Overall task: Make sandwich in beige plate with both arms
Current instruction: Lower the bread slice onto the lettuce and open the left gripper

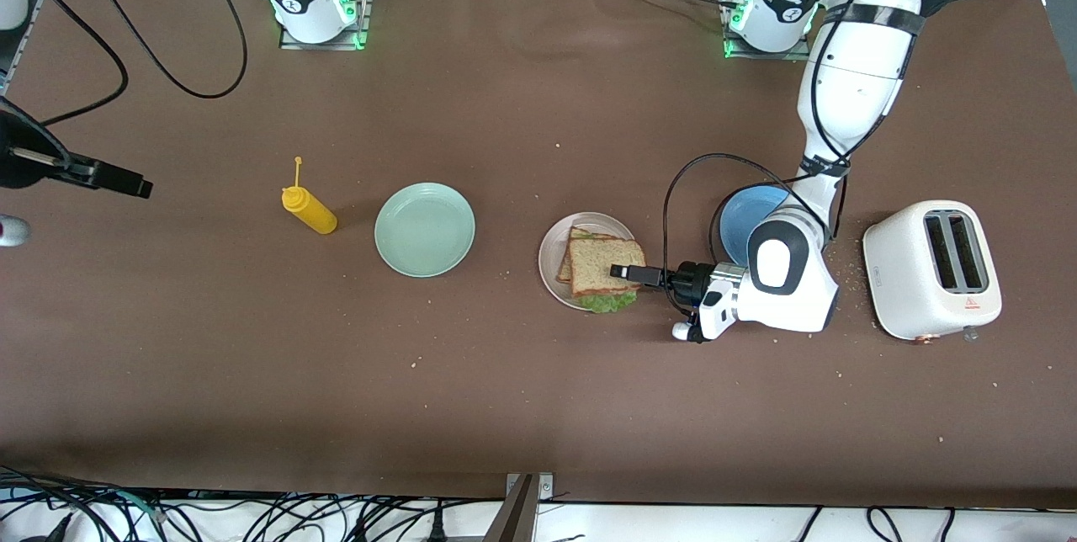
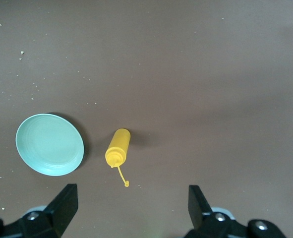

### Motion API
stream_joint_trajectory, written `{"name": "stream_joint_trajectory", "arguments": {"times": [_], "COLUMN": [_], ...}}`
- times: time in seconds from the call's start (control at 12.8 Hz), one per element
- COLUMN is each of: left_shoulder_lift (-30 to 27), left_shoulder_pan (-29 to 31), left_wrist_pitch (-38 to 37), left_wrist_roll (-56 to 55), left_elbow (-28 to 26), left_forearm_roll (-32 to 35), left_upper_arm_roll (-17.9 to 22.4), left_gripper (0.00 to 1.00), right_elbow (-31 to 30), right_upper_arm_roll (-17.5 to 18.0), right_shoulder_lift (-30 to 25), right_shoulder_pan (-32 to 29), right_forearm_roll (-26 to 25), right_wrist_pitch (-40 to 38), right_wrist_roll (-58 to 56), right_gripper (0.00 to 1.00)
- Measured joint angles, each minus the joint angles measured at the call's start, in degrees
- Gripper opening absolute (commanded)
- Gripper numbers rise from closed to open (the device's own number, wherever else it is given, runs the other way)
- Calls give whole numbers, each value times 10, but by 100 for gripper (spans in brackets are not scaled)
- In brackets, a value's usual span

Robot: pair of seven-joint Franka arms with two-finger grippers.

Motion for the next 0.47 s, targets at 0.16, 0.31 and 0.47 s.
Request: {"name": "stream_joint_trajectory", "arguments": {"times": [0.16, 0.31, 0.47], "left_shoulder_lift": [-1, -4, -10], "left_shoulder_pan": [0, -1, -1], "left_wrist_pitch": [8, 13, 14], "left_wrist_roll": [-22, -37, -53], "left_elbow": [2, 3, 4], "left_forearm_roll": [13, 13, 18], "left_upper_arm_roll": [0, 3, 16], "left_gripper": [100, 100, 100], "right_elbow": [-5, -5, -12], "right_upper_arm_roll": [23, 25, 27], "right_shoulder_lift": [0, -5, -9], "right_shoulder_pan": [-11, -12, -14], "right_forearm_roll": [-8, -8, -8], "right_wrist_pitch": [15, 24, 40], "right_wrist_roll": [2, 2, 2], "right_gripper": [98, 98, 98]}}
